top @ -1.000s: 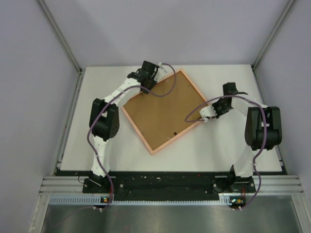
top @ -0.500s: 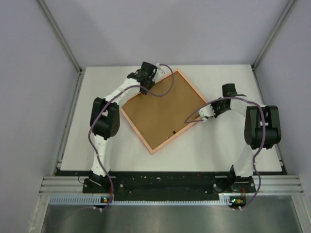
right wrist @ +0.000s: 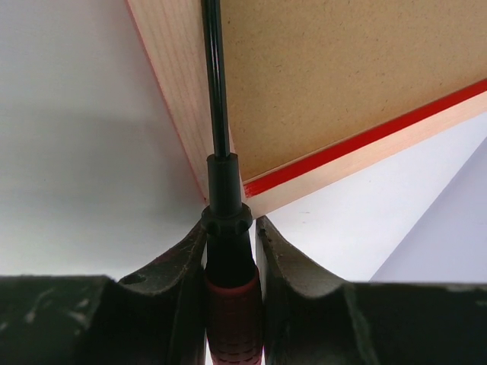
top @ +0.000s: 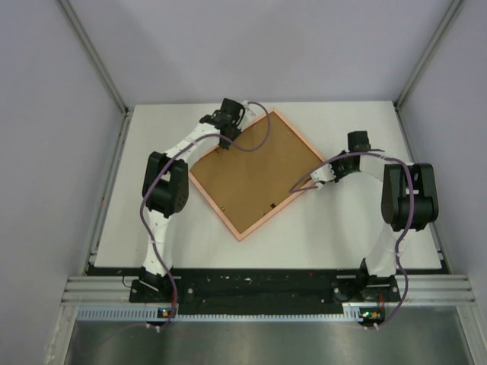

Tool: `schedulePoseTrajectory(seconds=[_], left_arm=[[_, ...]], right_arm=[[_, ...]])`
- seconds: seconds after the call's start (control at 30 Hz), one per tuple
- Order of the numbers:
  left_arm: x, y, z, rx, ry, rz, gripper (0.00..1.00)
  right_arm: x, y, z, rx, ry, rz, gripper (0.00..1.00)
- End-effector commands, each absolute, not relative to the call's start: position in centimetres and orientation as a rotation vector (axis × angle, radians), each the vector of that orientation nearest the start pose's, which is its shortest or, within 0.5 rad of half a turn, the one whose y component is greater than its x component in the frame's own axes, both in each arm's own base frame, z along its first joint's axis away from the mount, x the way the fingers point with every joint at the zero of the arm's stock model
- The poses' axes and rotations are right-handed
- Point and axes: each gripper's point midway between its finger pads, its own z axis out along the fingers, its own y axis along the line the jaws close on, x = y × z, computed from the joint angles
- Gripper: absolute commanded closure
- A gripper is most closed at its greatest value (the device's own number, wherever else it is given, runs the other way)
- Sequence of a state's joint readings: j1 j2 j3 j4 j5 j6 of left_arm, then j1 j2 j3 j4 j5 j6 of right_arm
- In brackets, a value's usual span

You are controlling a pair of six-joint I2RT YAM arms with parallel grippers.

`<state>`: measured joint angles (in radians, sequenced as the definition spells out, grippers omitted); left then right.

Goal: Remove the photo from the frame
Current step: Release the photo frame item from the photo frame.

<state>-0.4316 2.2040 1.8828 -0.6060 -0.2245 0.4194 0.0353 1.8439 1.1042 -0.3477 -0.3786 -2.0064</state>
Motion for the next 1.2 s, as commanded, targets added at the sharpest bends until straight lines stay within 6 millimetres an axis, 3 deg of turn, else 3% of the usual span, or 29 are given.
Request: schedulePoseTrajectory(seconds=[0.0,0.2,0.33,0.47,0.53,0.6,0.8,1.03,1.17], left_arm=[[51.2,-25.8,10.3,0.946,2.171,-0.042,1.0],[50.8,-25.3,9.5,0.944,2.19,-0.027,1.0],[50.6,-25.1,9.2,0.94,2.2,-0.028,1.0],[50.3,-25.1,9.1,0.924,2.216,-0.032,1.0],[50.1,-25.0,8.9,0.918,2.227,-0.033,1.0],[50.0,-25.0,8.9,0.909,2.231,-0.041,1.0],[49.4,-24.8,9.2,0.898,2.244,-0.046,1.0],[49.2,-24.5,9.4,0.899,2.238,-0.037,1.0],[49.2,-24.5,9.3,0.904,2.239,-0.035,1.0]], right_arm=[[46.8,13.4,8.8,-2.307,0.132,-0.552,1.0],[49.9,11.6,13.6,-2.207,0.094,-0.761,1.0],[50.0,10.8,17.2,-2.149,0.155,-0.798,1.0],[49.0,10.2,18.7,-2.146,0.256,-0.758,1.0],[48.1,9.3,17.6,-2.225,0.337,-0.698,1.0],[47.0,8.2,15.0,-2.299,0.356,-0.693,1.0],[45.9,7.3,11.3,-2.329,0.504,-0.595,1.0],[44.7,7.3,8.2,-2.365,0.551,-0.51,1.0],[44.8,6.8,7.5,-2.387,0.572,-0.511,1.0]])
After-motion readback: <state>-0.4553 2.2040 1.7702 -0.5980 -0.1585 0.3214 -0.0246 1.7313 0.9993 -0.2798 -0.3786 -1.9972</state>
